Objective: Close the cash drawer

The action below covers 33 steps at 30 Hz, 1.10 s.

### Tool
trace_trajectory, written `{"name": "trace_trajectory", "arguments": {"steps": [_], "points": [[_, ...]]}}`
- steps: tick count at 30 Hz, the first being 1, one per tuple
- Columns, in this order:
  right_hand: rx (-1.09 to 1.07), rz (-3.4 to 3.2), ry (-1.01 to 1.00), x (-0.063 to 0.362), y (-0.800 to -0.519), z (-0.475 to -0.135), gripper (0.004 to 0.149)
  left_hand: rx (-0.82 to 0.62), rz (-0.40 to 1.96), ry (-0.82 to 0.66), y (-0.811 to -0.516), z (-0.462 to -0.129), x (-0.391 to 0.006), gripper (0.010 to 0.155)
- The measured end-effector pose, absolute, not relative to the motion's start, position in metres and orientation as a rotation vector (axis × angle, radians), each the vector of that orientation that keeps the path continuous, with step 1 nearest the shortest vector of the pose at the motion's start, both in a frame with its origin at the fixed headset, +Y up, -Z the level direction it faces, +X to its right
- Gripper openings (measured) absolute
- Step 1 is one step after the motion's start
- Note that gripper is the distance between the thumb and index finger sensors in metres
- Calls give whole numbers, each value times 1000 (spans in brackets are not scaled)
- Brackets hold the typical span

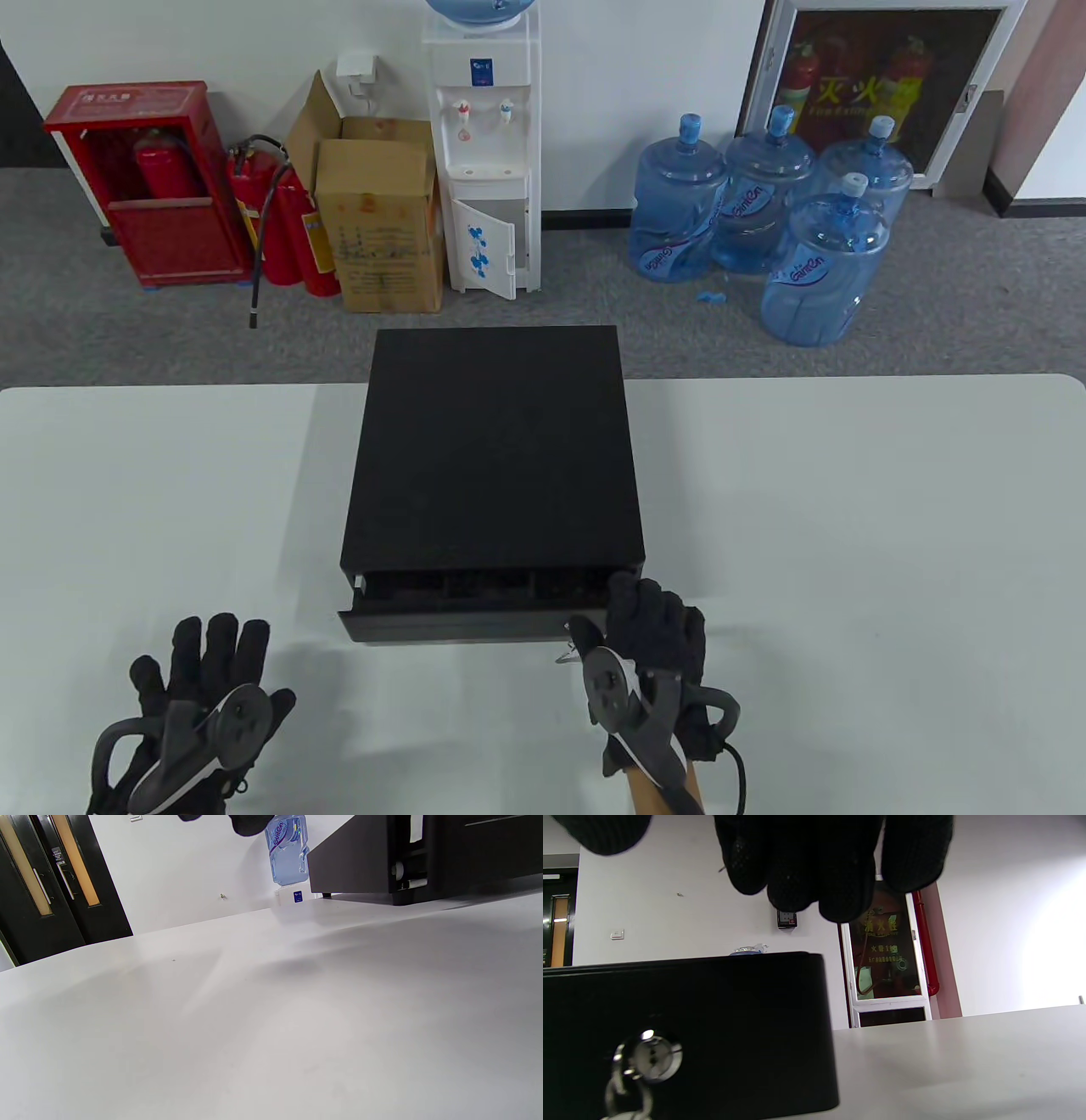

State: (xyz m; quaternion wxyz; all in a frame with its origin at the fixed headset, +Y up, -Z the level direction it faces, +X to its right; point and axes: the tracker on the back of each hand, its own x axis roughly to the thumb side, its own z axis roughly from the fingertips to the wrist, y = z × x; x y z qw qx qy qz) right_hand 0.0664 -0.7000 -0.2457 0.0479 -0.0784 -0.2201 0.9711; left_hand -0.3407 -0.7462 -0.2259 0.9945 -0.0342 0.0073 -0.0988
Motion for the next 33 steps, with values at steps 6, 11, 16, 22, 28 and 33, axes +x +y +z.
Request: {"name": "trace_trajectory", "arguments": {"steps": [6,11,16,22,28,33], "points": [[-207,2999,-678,58,-704,-248,69,-65,-201,11,-746,-226,-340,83],[-197,3011,-679,55,-707,-249,63,-67,-202,9,-746,-226,-339,83],[-185,3054,-655,49,-714,-252,58,-70,-205,4,-747,-226,-338,83],[-179,3080,-684,43,-718,-253,51,-73,-206,-2,-747,-227,-337,83],[-171,3131,-641,40,-726,-255,50,-70,-205,-5,-746,-226,-336,83],[-177,3148,-602,39,-729,-257,51,-68,-203,-7,-746,-227,-335,83]]}}
